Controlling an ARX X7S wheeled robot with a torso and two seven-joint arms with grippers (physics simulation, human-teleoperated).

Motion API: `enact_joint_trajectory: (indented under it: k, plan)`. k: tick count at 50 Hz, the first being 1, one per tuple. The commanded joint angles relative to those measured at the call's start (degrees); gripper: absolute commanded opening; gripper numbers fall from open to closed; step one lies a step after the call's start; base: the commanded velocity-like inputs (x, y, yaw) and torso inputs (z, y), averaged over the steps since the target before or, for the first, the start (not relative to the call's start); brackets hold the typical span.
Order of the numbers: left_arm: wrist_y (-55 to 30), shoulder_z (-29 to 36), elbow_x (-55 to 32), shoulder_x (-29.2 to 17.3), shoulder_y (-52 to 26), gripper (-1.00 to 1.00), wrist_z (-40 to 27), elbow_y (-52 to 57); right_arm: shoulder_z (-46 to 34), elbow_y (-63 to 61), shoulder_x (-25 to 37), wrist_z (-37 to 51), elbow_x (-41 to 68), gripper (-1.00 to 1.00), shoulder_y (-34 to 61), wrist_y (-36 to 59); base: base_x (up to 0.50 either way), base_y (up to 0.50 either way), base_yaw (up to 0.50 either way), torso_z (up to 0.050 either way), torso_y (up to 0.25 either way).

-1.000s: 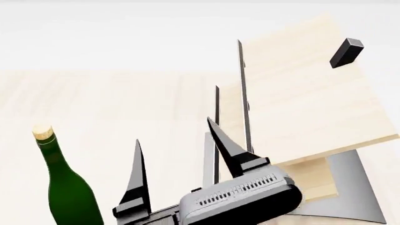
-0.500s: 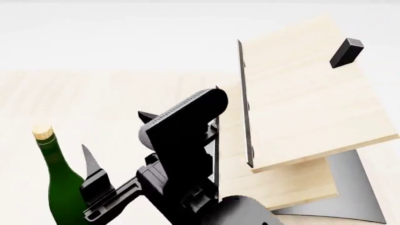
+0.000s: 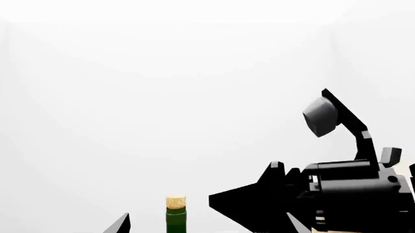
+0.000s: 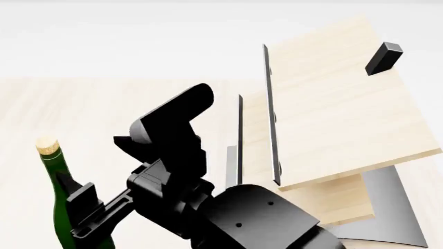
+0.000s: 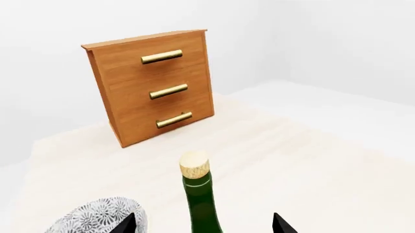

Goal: Put the wine bottle on the wine rack.

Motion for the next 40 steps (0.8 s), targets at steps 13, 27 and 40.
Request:
enact_joint_trajectory:
  k: [13, 27, 40]
  plan:
    - [0.2, 0.3, -0.6, -0.5, -0.2, 1.00, -0.3, -0.1, -8.7, 15.7, -4.8, -1.9, -5.0, 1.00, 4.5, -7.5, 0.00, 0.00, 0.00, 0.000, 0.000]
    - [-0.1, 0.4, -0.7, -0.7, -0.4, 1.00, -0.6, 0.2, -13.9, 23.1, -6.0, -0.1, -2.5, 1.00, 8.7, -12.8, 0.00, 0.00, 0.00, 0.000, 0.000]
    - [-0.4, 0.5, -1.0, -0.9, -0.6, 1.00, -0.9, 0.0, -19.0, 27.2, -5.9, 2.5, 1.6, 1.00, 11.6, -19.1, 0.00, 0.00, 0.00, 0.000, 0.000]
